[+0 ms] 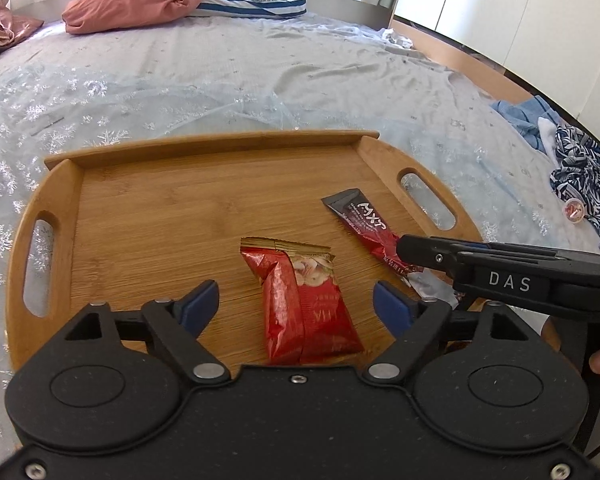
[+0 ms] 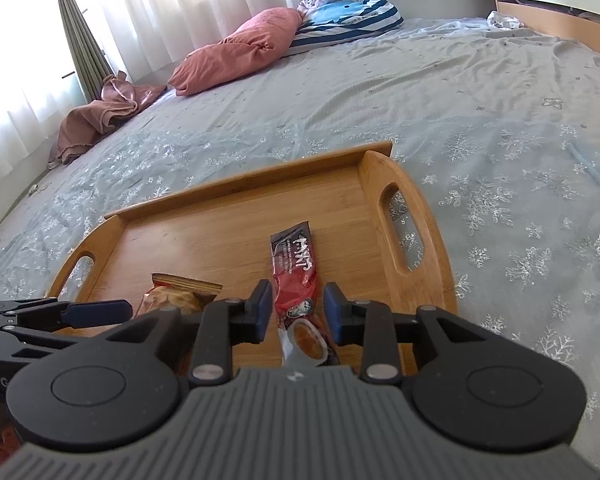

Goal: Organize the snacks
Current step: 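Carry both packets over the tray and open both grippers to drop them, then lift both tools away from the tray back toward the snack pile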

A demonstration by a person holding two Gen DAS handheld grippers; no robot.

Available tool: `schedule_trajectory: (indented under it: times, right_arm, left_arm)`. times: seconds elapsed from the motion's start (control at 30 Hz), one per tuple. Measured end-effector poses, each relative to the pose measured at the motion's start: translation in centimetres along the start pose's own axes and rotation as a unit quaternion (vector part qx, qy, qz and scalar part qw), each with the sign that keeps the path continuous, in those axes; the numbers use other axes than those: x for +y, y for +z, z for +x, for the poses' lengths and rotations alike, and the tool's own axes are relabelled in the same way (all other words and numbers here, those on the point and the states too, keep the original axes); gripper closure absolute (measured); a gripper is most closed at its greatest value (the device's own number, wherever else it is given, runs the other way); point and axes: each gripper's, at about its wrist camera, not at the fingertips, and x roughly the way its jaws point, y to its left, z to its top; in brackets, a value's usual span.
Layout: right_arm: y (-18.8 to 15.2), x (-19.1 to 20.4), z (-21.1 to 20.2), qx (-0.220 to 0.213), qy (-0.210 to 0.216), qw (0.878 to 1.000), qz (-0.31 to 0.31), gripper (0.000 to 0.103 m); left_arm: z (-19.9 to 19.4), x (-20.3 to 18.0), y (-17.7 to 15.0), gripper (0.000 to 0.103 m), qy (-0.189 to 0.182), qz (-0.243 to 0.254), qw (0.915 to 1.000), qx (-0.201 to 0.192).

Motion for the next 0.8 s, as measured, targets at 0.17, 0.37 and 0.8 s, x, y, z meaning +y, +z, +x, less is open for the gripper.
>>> schedule_trajectory:
  times: [0.17, 0.37, 0.8]
  right_arm:
    - [-0.3, 0.1, -1.4, -0.012, -0.004, 1.0, -0.011, 0.042]
    - [-0.7, 0.5, -3.5, -0.029, -0.003, 0.999, -0.032, 0.033]
    - [-2.7, 1.4, -7.5, -0.058, -0.001, 0.995, -0.082, 0.014]
  left_arm:
    - [-2.2, -0.4, -0.4, 0.012, 0.007, 0.014, 0.9996, -0.022]
    - [-5.5, -0.4, -1.4, 0.009, 0.01, 0.012, 0.9988, -0.047]
    - [-12.2, 0.5, -5.2, 0.003, 0.024, -0.002, 0.9952, -0.095]
